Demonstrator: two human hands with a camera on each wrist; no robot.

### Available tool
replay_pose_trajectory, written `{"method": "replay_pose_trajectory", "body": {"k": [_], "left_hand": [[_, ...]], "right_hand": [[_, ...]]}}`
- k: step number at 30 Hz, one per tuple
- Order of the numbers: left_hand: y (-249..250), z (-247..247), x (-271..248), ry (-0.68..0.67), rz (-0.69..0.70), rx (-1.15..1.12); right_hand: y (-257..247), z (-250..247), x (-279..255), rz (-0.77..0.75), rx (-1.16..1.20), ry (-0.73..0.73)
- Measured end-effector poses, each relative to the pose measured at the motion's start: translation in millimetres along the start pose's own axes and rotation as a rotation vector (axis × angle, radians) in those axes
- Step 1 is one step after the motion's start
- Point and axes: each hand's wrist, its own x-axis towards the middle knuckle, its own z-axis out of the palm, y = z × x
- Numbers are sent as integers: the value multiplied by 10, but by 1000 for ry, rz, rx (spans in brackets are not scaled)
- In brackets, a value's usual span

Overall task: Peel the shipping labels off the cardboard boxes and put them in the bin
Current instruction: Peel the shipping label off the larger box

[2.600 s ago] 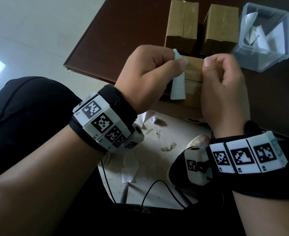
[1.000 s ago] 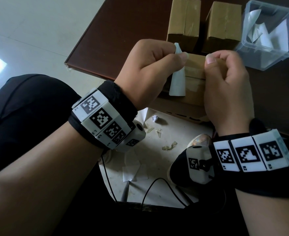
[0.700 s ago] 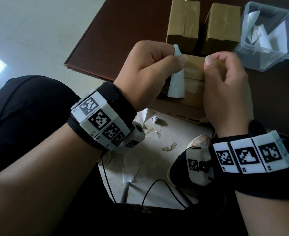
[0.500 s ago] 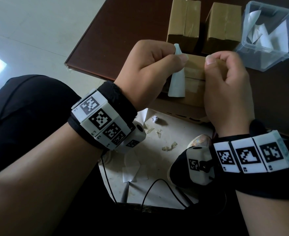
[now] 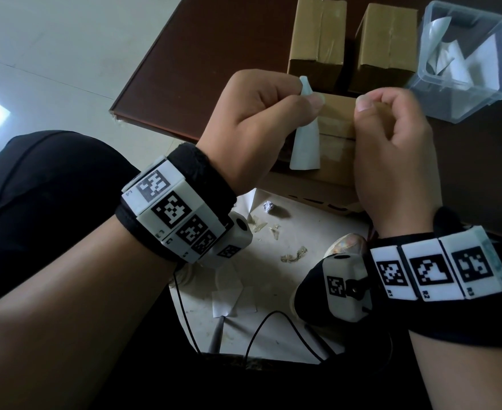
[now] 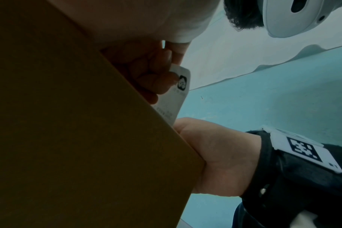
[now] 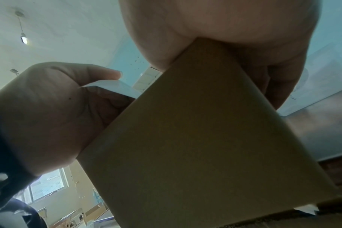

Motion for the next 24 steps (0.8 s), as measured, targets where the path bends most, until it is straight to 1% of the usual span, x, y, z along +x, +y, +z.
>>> {"method": "replay_pose_trajectory", "body": {"k": [10,24], "left_hand": [[-19,9,9,-6,26,13],[-24,-17,34,-19,-1,-65]], "right_hand": [[12,-13,37,38,66,-6],[-17,-19,20,65,55,-6]]}}
